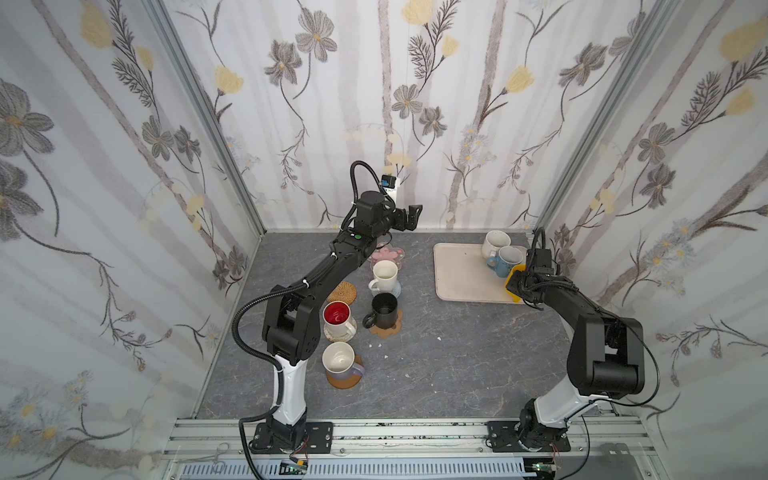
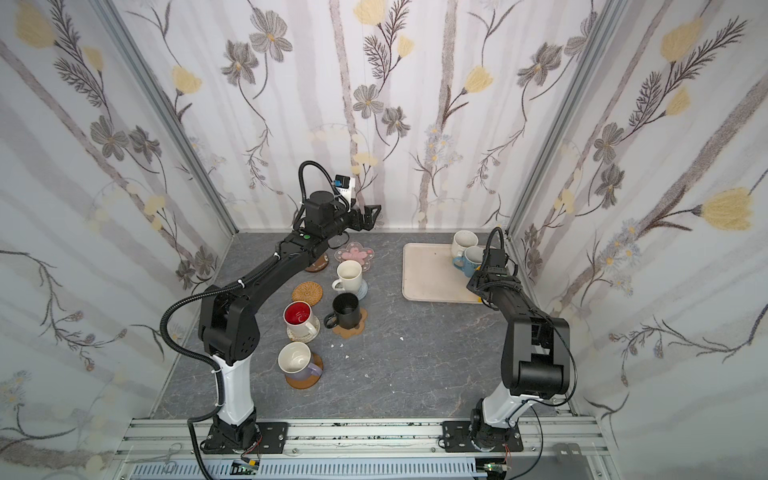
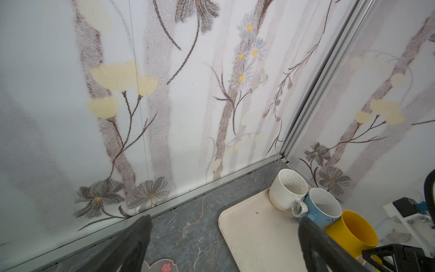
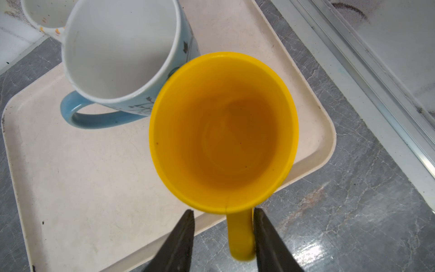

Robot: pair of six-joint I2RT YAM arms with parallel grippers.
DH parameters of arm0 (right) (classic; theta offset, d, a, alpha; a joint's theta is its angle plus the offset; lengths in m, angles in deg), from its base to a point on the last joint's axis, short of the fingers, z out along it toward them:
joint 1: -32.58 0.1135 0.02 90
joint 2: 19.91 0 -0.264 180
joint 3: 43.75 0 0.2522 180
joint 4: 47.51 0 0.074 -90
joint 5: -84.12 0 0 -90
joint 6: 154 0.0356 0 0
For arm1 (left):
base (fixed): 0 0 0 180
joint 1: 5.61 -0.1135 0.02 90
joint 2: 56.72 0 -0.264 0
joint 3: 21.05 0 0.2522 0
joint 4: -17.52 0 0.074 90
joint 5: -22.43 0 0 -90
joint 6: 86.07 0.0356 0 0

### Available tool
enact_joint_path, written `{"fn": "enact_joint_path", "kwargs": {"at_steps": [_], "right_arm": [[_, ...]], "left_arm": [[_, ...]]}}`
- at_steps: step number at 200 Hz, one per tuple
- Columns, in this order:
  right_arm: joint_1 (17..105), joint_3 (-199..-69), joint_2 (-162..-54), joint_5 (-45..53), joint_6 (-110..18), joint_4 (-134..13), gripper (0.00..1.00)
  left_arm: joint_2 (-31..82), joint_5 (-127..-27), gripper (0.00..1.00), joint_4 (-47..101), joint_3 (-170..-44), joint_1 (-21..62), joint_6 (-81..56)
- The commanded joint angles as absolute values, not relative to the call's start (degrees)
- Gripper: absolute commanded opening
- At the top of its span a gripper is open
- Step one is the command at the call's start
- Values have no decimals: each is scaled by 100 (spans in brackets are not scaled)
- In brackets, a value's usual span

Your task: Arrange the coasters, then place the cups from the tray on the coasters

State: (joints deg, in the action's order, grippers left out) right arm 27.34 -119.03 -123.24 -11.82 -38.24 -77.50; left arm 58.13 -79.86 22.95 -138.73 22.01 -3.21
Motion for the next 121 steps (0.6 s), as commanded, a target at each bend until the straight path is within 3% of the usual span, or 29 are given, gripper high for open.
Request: {"fn": "enact_joint_path", "kwargs": {"at_steps": [1,68,121], "right_arm": [[2713,-12015,-12462,-1203,-3930,-7780,38],[2625,-12011,-12634,-1101,-4068,-7816,37],[2625,-11773,-12552,-984,-4123,-7684,20]], "left_arm": [[5806,-7975,100,2153,-13888,2198,-354],[5681,-7986,100,2153,-13888,2217,-426],[5205,-7522,100,2162,-13508,2287,-221]]}}
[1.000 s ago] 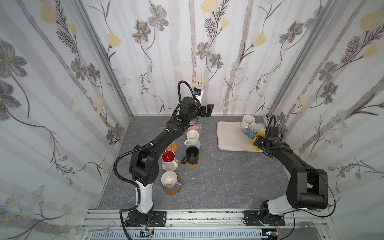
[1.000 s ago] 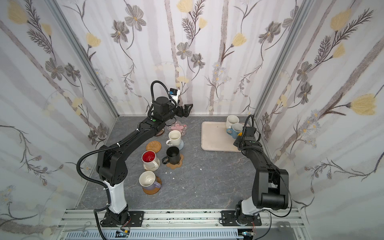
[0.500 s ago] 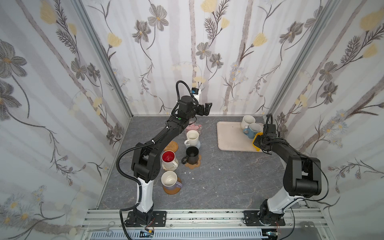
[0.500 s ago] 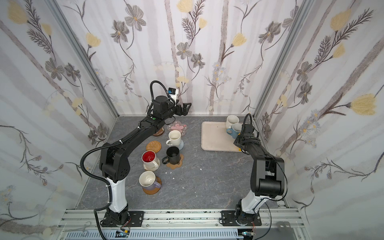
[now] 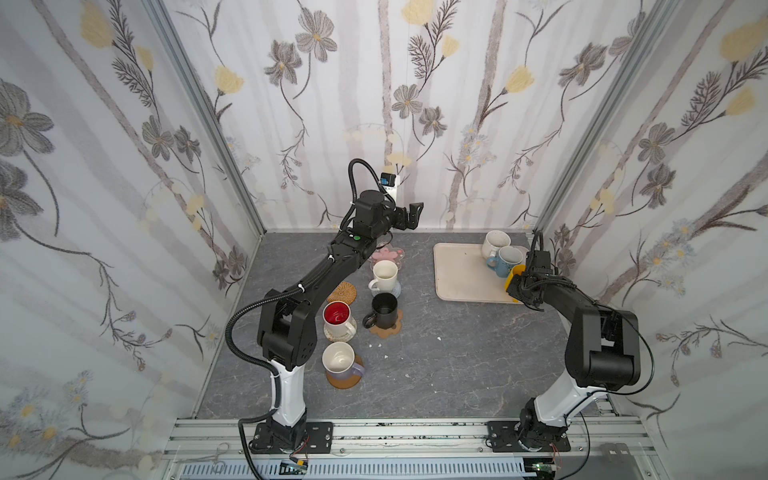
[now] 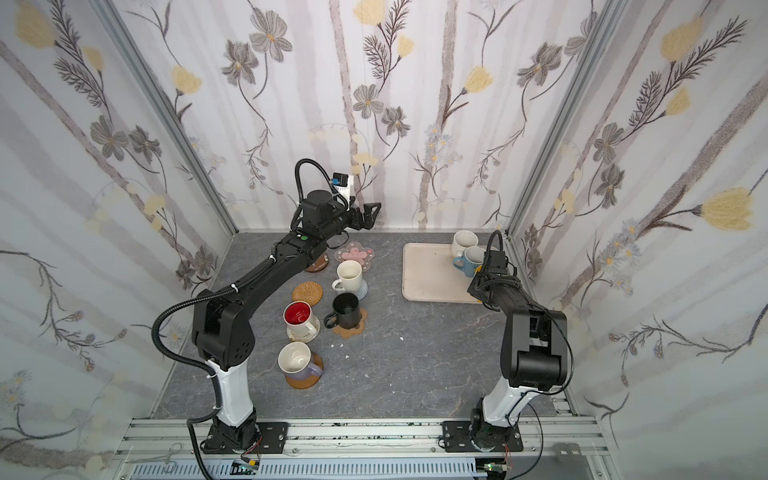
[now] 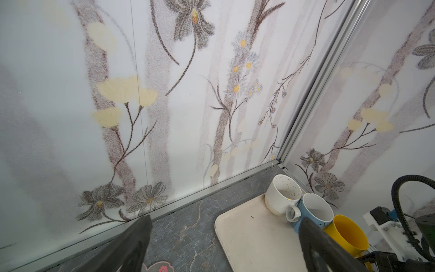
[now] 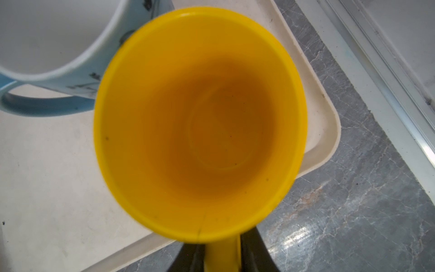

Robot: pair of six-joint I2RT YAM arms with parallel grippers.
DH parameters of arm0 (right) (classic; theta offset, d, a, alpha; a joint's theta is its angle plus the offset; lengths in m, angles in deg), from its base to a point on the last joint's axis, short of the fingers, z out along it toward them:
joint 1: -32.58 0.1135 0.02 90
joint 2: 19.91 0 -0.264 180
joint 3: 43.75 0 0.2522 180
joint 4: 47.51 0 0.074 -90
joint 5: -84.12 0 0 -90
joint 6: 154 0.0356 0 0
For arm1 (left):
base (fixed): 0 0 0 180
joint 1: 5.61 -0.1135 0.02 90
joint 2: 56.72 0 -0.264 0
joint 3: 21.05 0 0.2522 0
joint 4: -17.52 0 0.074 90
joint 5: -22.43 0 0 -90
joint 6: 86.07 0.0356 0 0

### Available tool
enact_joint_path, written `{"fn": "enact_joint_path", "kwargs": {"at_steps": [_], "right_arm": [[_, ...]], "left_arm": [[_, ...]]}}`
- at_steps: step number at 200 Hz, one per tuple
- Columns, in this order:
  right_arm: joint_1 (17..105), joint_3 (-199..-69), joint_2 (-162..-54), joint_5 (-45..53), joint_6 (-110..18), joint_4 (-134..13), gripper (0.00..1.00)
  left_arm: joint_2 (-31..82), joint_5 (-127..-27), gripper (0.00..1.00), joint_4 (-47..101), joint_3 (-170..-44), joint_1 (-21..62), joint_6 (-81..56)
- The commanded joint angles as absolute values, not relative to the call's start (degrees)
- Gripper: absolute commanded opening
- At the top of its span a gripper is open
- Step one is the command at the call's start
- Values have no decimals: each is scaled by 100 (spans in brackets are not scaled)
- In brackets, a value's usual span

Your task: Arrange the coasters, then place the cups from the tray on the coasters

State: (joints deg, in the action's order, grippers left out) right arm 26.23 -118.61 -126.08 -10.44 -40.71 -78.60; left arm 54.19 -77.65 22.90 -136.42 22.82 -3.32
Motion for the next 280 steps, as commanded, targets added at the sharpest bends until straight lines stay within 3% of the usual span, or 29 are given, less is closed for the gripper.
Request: {"fn": "enact_joint_path", "kwargs": {"at_steps": [1,64,200,280], "right_arm": [[2625,-11764,-12549,-984,-4123,-7683,19],[2633,-11560,-12288,-834,-4103,-7539,0],[3438,-11182,-10698,-741,-4265,-7736,0],[4095,-10891,-9712,-483,-4402,-7965,0]], "left_arm": [[5198,-7517,100,2162,-13496,2287,-226],[4472,-7378,100,2162,-13083,2286,-440],[1787,-6899,100,2177,-10513,2149,-1363],[878,-7027,100,3436,-10126,1608,-1592]]}}
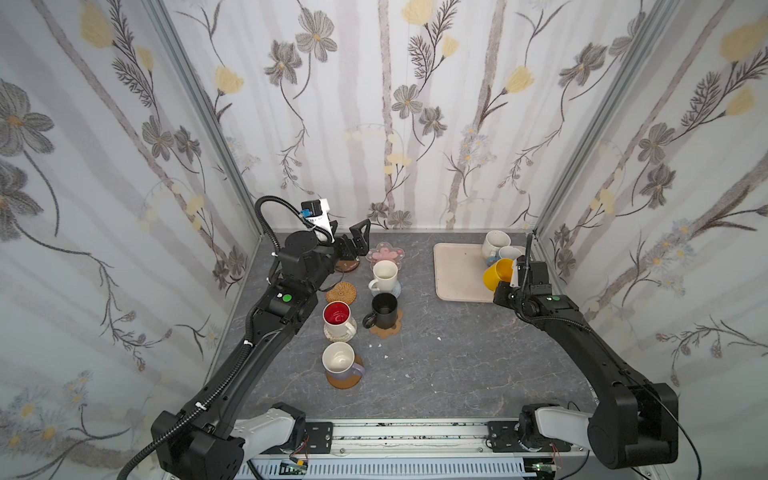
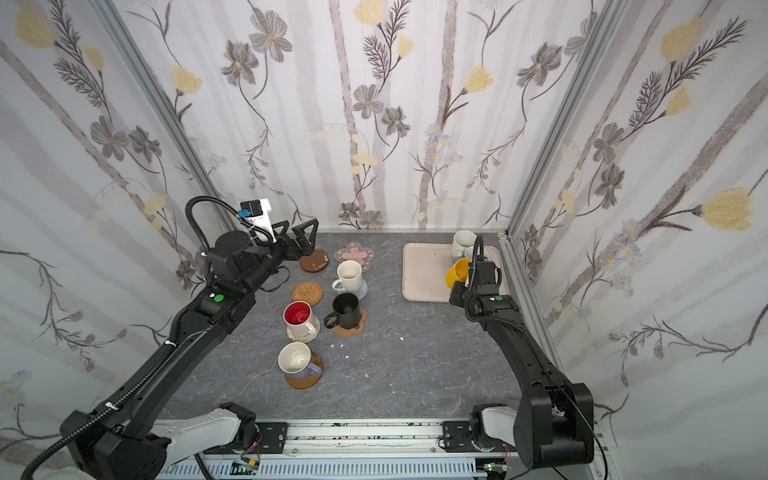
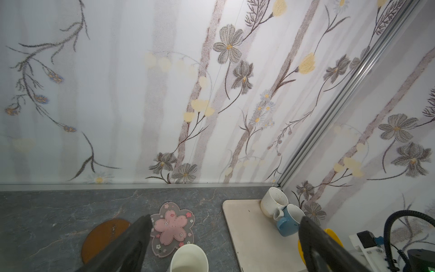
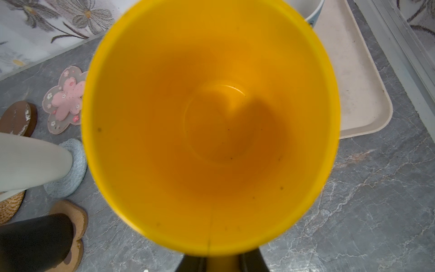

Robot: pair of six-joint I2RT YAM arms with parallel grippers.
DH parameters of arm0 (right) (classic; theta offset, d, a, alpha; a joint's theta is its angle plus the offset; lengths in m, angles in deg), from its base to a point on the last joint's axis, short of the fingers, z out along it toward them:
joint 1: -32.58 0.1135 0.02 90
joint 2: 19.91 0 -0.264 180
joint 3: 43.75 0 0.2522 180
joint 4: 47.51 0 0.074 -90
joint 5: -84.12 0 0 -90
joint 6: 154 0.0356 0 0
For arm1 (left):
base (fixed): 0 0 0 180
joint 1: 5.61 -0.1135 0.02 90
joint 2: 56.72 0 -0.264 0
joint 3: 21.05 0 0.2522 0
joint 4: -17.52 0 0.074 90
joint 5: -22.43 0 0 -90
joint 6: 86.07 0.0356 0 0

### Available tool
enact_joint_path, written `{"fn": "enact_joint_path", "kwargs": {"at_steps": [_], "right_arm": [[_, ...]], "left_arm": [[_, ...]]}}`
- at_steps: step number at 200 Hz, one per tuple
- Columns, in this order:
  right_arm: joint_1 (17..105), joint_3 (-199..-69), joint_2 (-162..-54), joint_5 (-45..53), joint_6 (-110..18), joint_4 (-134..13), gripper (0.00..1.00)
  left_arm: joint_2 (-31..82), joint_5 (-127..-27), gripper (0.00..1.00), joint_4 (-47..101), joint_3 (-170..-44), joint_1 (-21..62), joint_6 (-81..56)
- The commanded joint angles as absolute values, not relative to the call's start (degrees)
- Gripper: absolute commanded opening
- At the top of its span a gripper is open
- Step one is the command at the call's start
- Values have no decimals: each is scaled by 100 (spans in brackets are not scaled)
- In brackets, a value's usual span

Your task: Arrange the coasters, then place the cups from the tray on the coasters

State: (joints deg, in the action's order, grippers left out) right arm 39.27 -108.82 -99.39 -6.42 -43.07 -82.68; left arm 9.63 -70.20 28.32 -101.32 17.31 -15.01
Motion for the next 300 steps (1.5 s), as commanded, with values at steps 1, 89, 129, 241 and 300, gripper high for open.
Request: {"fn": "enact_joint_path", "kwargs": {"at_steps": [1,89,129,241,300], "right_arm": [[4102,-10896,-9697,-470,-4403,-7965,0],[5550,-12307,-10106,-350,-4758,-8353,0],[6204,-13419,-11055,-421,-4917,-8650,0],[7520,-16790,-13881,-365,-5112,-9516,0],[7856,-18185,-15013,-154,-5151,-9615,0]], "left_arm": [[873,-7024,100,3453,-10122,1600,-1592],[619,-6693,100,4253,-9595,1093,-1569],[261,-6341,100,4227,-9008,1083,-1971],[-425,-4410,100,4141,-8027,1004,-2879],[-390,-4337,100,4108,-8009,608,-3440]]}}
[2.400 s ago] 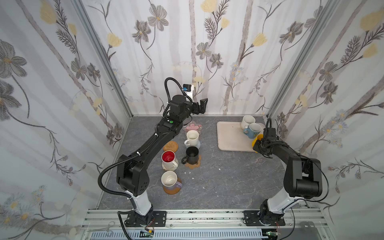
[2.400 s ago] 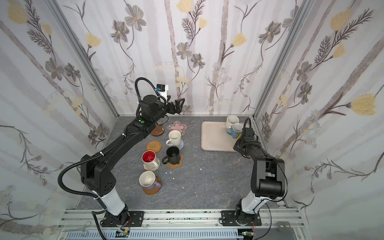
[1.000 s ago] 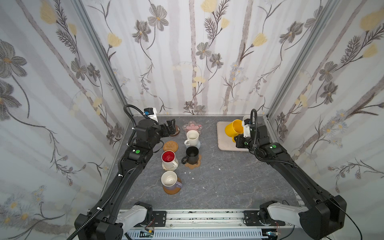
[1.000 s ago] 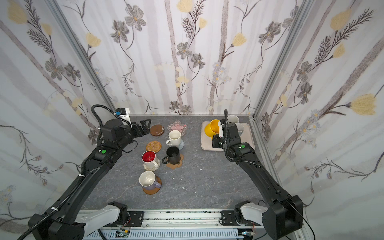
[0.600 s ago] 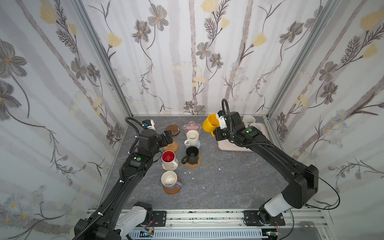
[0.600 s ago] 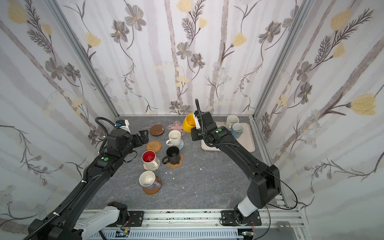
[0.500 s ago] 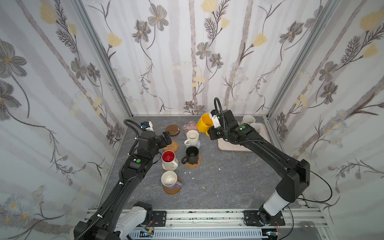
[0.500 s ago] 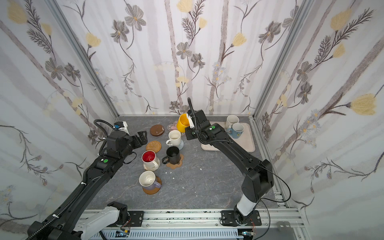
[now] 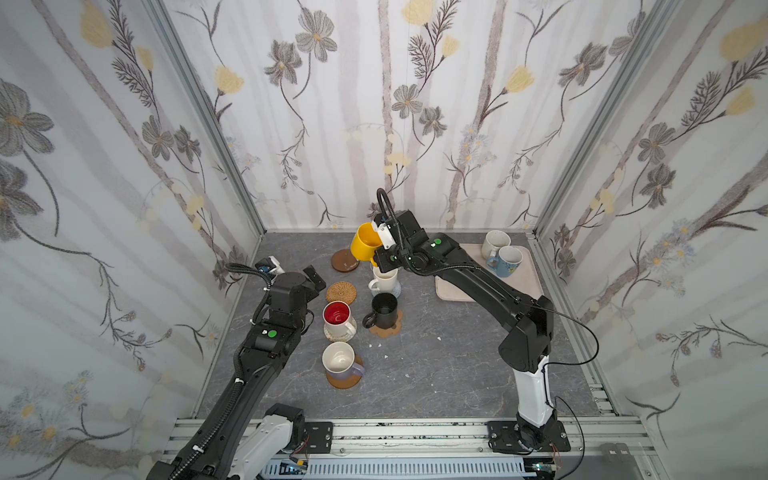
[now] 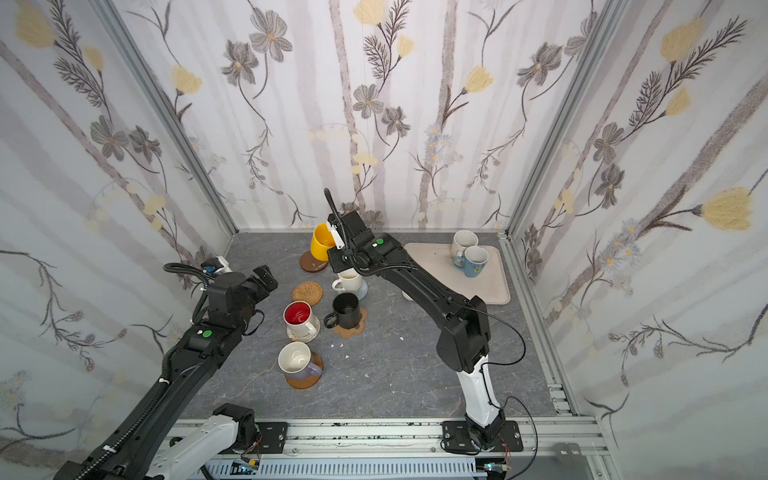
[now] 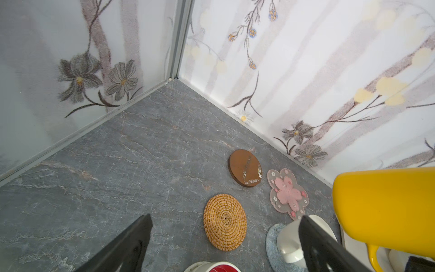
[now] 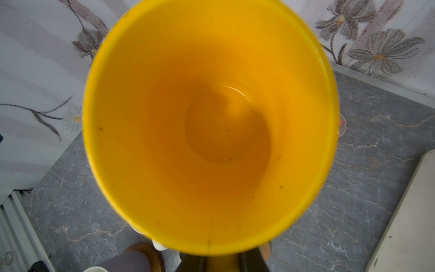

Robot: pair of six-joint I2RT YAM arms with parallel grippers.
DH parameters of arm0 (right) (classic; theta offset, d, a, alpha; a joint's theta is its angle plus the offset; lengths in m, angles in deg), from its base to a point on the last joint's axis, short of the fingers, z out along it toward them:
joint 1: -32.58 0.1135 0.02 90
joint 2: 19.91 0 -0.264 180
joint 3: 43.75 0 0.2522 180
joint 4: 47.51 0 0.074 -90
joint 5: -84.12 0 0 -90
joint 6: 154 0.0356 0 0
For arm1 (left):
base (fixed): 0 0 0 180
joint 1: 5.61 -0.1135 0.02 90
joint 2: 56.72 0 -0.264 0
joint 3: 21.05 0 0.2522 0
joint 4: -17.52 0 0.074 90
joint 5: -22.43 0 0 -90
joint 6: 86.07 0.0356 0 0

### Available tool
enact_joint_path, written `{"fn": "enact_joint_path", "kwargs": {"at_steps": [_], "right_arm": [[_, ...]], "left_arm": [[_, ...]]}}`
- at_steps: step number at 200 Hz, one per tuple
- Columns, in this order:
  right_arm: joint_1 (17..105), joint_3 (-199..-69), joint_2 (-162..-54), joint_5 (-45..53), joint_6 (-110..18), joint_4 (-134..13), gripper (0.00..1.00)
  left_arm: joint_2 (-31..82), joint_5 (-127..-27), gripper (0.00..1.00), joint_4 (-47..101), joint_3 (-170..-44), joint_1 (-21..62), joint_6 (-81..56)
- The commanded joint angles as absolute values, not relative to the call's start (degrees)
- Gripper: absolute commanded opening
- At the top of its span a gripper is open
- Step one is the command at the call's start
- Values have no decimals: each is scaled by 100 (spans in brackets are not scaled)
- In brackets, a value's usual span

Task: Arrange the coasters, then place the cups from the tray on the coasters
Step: 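Carry the yellow mug toward the woven rattan coaster with right gripper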

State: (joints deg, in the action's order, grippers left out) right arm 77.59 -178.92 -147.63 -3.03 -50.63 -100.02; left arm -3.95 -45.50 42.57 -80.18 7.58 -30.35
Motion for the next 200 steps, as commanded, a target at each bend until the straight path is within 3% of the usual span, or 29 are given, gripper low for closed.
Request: {"fn": "enact_joint_path", "kwargs": {"at_steps": [1,200], "right_arm": [[7859,-18200,-15028,-151,-5147,-9611,0],[8241,-19042,-16746,-85,-4958,-9256,0]], "left_arm": [[-390,-4338,100,4106,-8009,590,-3448],[-149,-4845,100,3906,-7908,310,-3362]]}}
